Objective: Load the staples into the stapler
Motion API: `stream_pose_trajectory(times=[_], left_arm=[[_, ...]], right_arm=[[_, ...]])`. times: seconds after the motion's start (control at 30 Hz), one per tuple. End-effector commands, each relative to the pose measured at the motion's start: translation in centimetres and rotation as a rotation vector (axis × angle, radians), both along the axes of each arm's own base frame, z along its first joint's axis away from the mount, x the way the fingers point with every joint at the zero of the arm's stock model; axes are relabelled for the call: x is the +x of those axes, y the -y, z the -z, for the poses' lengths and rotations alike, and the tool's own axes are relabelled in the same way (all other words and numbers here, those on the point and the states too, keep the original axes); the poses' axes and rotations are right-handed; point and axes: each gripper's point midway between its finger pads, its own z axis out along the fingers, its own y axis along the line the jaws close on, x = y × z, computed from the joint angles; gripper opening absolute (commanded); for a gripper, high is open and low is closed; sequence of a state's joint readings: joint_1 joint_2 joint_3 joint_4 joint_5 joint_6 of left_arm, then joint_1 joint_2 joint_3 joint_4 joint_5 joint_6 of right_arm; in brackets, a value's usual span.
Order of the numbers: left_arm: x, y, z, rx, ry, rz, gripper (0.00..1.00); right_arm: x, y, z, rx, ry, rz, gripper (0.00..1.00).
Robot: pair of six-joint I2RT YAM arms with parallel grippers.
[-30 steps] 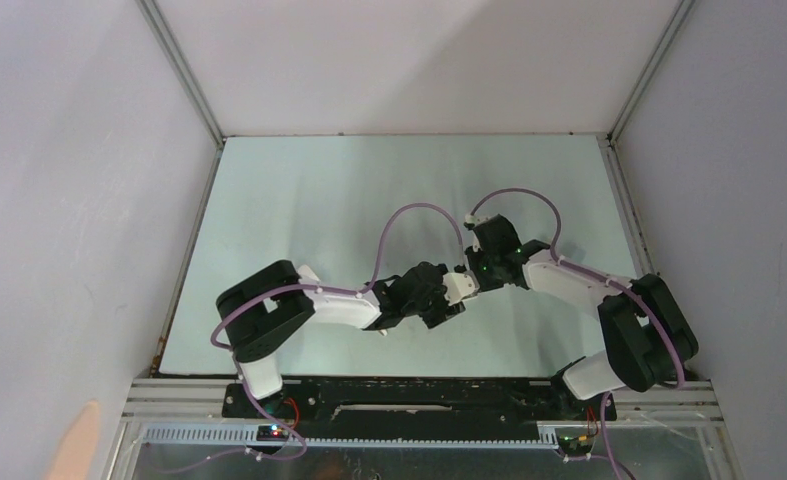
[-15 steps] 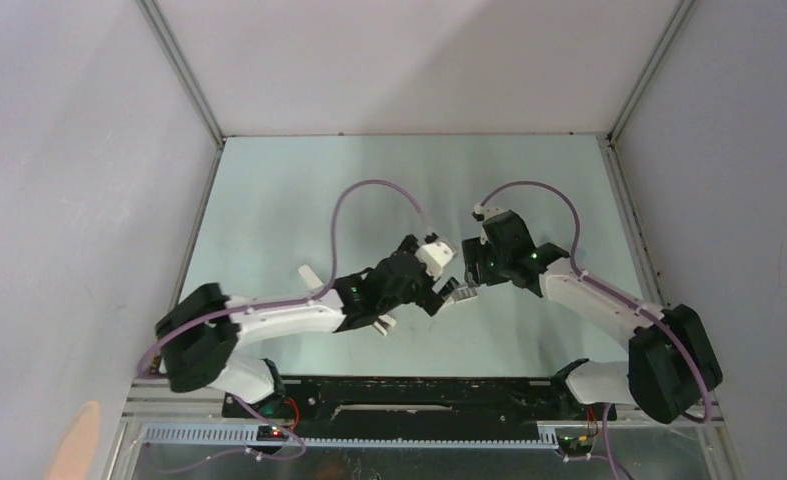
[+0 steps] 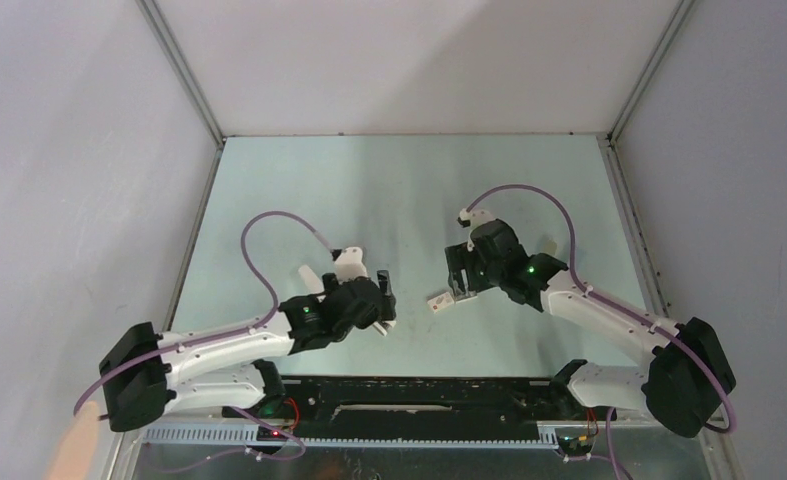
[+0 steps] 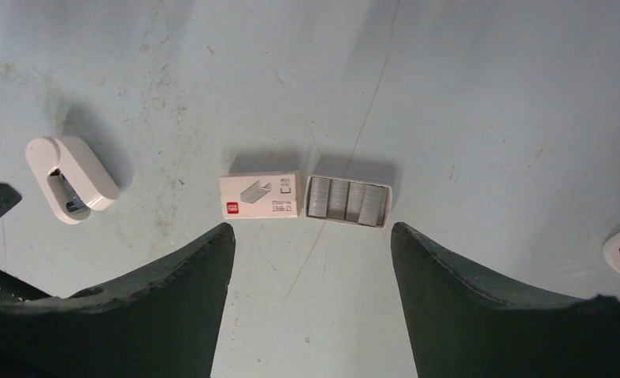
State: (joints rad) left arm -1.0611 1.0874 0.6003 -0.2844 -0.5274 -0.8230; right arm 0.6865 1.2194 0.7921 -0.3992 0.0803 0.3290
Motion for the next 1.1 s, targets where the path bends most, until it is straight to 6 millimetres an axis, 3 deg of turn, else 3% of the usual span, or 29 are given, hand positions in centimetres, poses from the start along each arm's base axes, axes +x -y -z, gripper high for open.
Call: stream_pose_trajectory(times=[0.0,0.2,0.4,0.5,1.07], left_arm=[[-0.3,-2.4,1.1,-0.075,-0.085,-0.246,0.92],[-0.8,-2.0,2.9,-0.098,-0.176,-0.337,0.80],[-1.6,-1.9,4.4,-0.094,-0.255,-0.388,0.54],[-1.8,-1.7,4.7,-0.095,-0.276,-0.396,0.47],[-2.6,-0.7,5.5,-0.070,-0.339,-0.396,0.45]], right_arm=[[1.0,-1.6,-1.8,0.045,0.075,-0.003,0.75],[0.3,-2.2,-1.3,0.055,0.082,-0.033,0.76],[0.1,-2.3,-1.1,0.062,0.099,-0.059,0.76],[0.1,-2.4,-1.1,0.067,0.106,-0.074,0.76],[-0.4,-3.5,0.2,0.099,0.088,-0.136,0.76]])
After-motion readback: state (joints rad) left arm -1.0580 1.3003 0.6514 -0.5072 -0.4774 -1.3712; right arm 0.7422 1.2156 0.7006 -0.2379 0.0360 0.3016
